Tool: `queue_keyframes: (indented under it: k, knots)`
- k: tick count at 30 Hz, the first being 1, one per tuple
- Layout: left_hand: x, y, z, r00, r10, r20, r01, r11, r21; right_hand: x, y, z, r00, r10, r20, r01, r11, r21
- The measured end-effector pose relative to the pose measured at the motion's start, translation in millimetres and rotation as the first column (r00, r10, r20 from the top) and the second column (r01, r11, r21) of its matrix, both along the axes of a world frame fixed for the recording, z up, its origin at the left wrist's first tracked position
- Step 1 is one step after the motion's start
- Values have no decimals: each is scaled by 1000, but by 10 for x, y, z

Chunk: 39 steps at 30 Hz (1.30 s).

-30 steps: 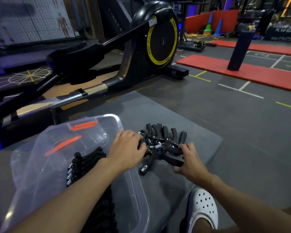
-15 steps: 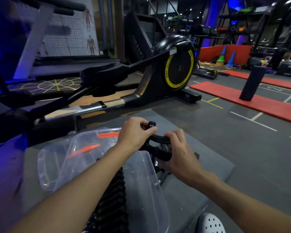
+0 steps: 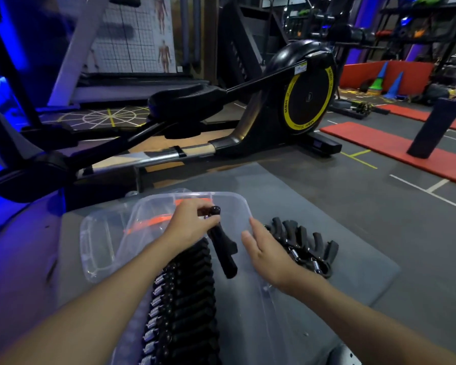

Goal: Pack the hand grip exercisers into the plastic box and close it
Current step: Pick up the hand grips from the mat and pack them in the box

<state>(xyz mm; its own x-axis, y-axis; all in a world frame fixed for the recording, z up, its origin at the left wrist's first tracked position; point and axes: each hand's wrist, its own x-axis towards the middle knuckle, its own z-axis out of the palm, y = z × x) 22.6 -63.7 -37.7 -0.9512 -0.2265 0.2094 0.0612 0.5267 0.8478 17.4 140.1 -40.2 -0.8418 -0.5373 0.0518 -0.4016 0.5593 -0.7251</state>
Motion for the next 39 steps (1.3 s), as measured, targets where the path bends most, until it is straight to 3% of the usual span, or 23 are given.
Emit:
queue_keyframes:
  k: [2, 5, 13, 24, 32, 36, 39]
  knots:
    - [-75, -45, -189, 999, -35, 22, 36, 999, -21, -6, -42, -122, 999, 13, -50, -6, 990, 139]
    - [-178, -64, -393, 994, -83, 78, 85, 996, -26, -52, -35, -193, 996, 3, -92, 15, 980, 197]
    - [-363, -209, -828, 969, -110, 220, 123, 991, -44, -38, -15, -175, 1000, 11, -12, -9, 988, 153]
    - [-295, -214, -1014, 971, -18, 240, 87, 956, -279, -17, -19, -180, 1000, 6, 29, -10, 992, 127]
    - [-259, -175, -987, 969, -9, 247, 100, 928, -360, -34, -18, -206, 1000, 0, 14, -1, 995, 97]
    - [-265, -49, -838, 988, 62, 145, -17, 955, -296, -29, -25, -199, 999, -15, 40, 15, 1000, 11]
    - [-296, 237, -519, 994, 69, -82, -84, 977, -197, -48, -1, -221, 978, -153, 144, 188, 945, -267]
